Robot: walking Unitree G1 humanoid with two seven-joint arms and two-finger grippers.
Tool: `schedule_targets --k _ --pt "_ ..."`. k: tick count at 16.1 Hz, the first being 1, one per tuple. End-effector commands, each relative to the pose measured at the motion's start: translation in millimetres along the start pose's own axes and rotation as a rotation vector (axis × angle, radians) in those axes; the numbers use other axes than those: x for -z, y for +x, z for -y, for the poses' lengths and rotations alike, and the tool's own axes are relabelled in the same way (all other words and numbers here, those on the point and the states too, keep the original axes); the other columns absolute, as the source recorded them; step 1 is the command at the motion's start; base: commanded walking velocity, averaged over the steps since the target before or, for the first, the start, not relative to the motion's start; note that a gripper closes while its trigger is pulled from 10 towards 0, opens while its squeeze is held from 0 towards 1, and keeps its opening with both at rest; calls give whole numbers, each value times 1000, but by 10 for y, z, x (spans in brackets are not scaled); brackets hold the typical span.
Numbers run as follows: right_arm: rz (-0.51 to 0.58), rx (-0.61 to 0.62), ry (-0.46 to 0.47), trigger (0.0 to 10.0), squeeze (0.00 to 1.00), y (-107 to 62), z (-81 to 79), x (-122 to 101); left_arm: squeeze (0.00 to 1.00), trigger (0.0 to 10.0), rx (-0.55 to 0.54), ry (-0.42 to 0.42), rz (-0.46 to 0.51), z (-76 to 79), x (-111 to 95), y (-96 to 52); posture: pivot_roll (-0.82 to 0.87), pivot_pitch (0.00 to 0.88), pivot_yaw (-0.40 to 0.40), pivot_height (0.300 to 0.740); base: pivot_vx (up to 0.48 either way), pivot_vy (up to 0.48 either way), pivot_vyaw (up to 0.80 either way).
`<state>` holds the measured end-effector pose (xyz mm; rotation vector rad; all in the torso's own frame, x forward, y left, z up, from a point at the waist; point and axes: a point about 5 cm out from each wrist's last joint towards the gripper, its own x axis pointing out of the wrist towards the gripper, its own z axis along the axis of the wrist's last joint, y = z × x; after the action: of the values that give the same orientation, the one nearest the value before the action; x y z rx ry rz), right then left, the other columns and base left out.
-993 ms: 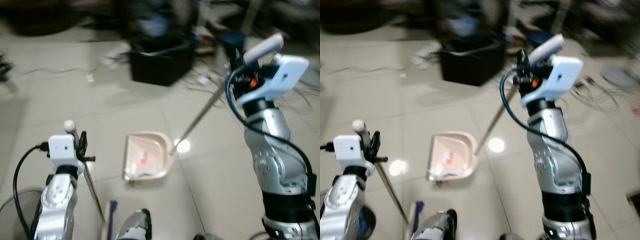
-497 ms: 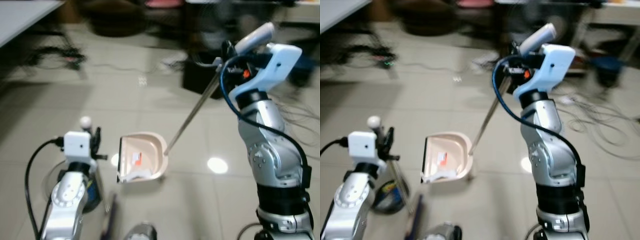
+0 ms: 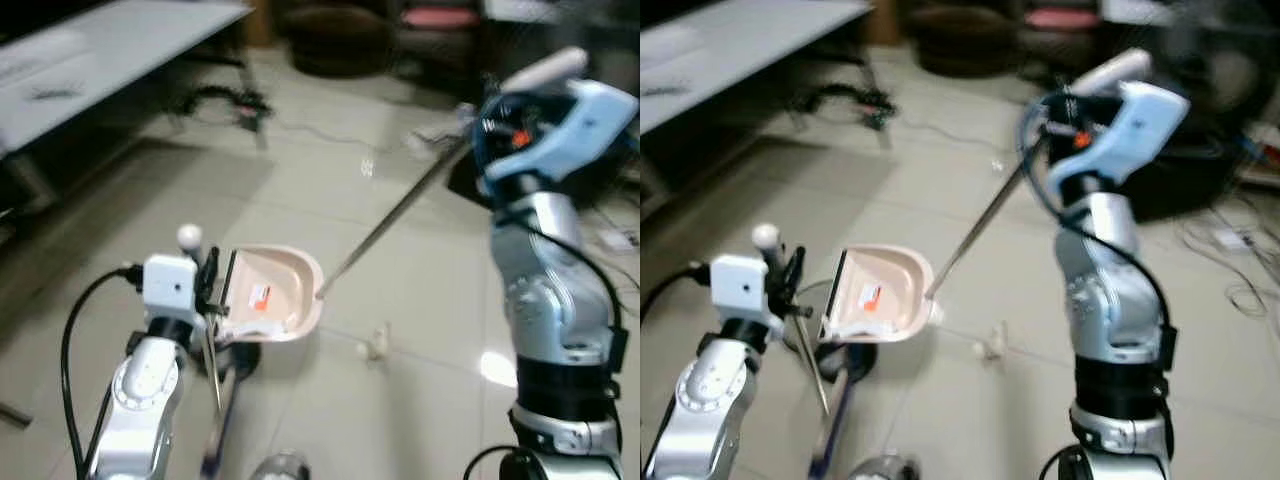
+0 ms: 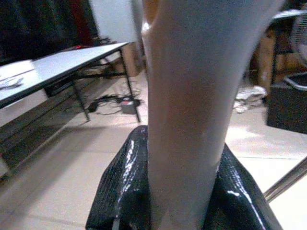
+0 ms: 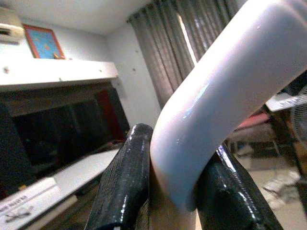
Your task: Sweep floor
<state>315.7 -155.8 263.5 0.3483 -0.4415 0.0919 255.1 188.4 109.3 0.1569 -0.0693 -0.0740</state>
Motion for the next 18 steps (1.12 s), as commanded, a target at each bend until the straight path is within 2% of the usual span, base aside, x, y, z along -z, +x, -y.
schedule_targets --k 1,3,4,5,7,13,18 --pt "54 -13 21 10000 0 37 -56 -94 0 10000 9 17 36 -12 -82 12 13 10 58 740 0 0 800" --pt "53 -12 5 10000 0 48 -56 -95 0 10000 7 8 36 -14 -73 28 13 4 58 740 146 0 800" --pt "40 4 -63 10000 0 58 -46 -68 0 10000 5 3 33 -9 -69 40 9 0 60 740 349 0 800" --pt "19 24 -106 10000 0 70 -30 -24 0 10000 -6 -16 22 -7 -49 44 7 0 61 740 356 0 0" --pt "5 33 -125 10000 0 84 -17 2 0 10000 -23 -26 15 -16 -33 49 6 0 60 740 364 0 0" --pt "-15 16 -130 10000 0 83 -33 42 0 10000 -30 -25 16 -7 -30 47 6 0 52 740 416 0 0" --pt "-22 36 -101 10000 0 95 -5 51 0 10000 -35 -22 13 -14 -15 30 7 0 47 740 428 0 736"
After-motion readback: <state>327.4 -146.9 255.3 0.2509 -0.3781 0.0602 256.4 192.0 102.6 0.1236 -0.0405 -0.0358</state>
